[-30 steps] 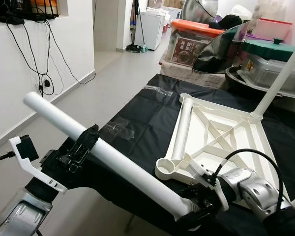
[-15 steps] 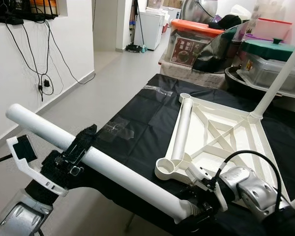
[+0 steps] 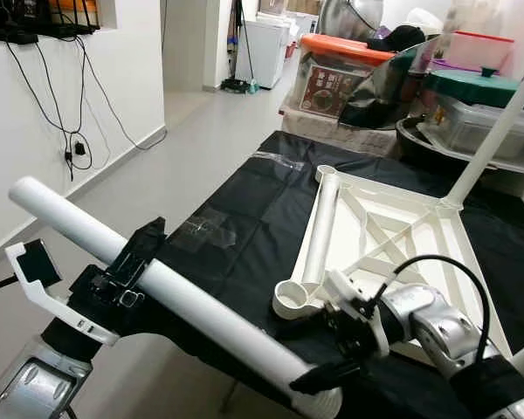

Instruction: Building children table

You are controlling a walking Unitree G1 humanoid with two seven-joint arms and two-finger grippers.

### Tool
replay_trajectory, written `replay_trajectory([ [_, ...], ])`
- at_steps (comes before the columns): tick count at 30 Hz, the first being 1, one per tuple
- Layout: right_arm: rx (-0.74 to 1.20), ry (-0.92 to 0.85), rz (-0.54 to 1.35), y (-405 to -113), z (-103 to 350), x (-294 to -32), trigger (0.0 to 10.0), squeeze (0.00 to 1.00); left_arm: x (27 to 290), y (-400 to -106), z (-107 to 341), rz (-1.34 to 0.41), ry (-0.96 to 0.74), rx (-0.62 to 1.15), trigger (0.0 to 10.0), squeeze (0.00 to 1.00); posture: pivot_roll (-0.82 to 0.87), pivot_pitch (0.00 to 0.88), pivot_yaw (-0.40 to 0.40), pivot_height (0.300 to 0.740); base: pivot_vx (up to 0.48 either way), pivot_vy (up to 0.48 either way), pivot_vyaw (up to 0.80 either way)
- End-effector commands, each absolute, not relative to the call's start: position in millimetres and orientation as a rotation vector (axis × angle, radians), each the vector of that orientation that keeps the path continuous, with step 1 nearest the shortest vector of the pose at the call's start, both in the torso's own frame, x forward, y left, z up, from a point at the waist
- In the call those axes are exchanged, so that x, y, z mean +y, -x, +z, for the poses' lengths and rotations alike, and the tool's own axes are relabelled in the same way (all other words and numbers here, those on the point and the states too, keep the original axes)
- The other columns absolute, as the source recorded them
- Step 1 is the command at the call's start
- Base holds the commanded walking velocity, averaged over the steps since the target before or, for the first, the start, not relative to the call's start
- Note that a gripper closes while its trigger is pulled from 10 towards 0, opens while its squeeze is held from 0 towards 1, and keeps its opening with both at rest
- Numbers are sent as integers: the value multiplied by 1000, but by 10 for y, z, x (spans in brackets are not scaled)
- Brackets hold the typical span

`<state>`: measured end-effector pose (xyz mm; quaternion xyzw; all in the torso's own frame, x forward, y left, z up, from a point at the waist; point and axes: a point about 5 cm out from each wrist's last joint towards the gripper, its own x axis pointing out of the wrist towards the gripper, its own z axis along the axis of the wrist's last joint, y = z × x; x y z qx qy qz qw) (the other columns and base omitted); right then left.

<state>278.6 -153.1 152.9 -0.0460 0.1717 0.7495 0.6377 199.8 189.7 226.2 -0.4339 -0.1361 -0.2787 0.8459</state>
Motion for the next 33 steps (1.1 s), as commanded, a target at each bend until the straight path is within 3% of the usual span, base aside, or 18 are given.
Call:
replay_trajectory([
  [1,373,88,1685,-2816,1563,-1560,10000,1000,1917,-2009,2272,-577,927,-298,0,0,200,0,-127,740,0,0,0],
  [4,370,95,1669,-2837,1557,-1587,10000,1000,1931,-2016,2283,-573,927,-304,0,0,202,0,-127,740,0,0,0],
  [5,384,103,1651,-2862,1558,-1641,10000,325,1949,-2036,2294,-562,917,-307,0,0,204,0,-127,740,0,0,0],
  [6,386,109,1640,-2887,1581,-1659,10000,0,1950,-2052,2307,-566,908,-310,0,0,200,0,-122,740,0,0,0],
  [8,386,109,1640,-2887,1581,-1659,10000,0,1950,-2052,2307,-566,908,-310,0,0,200,0,-122,740,0,0,0],
  [9,378,104,1644,-2897,1630,-1641,10000,0,1931,-2070,2310,-577,898,-303,7490,0,196,0,-120,740,0,0,0],
  [10,360,90,1650,-2906,1698,-1588,10000,0,1891,-2091,2316,-604,885,-291,10000,0,196,0,-116,740,0,0,0],
  [19,228,40,1685,-2942,1981,-1309,10000,0,1764,-2307,2403,-701,788,-252,10000,0,196,0,-115,740,0,0,0],
  [27,223,30,1730,-2915,2049,-1188,10000,0,1755,-2508,2480,-768,730,-242,10000,0,195,0,-114,740,0,0,0],
  [33,245,44,1657,-2992,2048,-1099,10000,0,1693,-2702,2633,-869,701,-256,10000,0,201,0,-109,740,0,0,0],
])
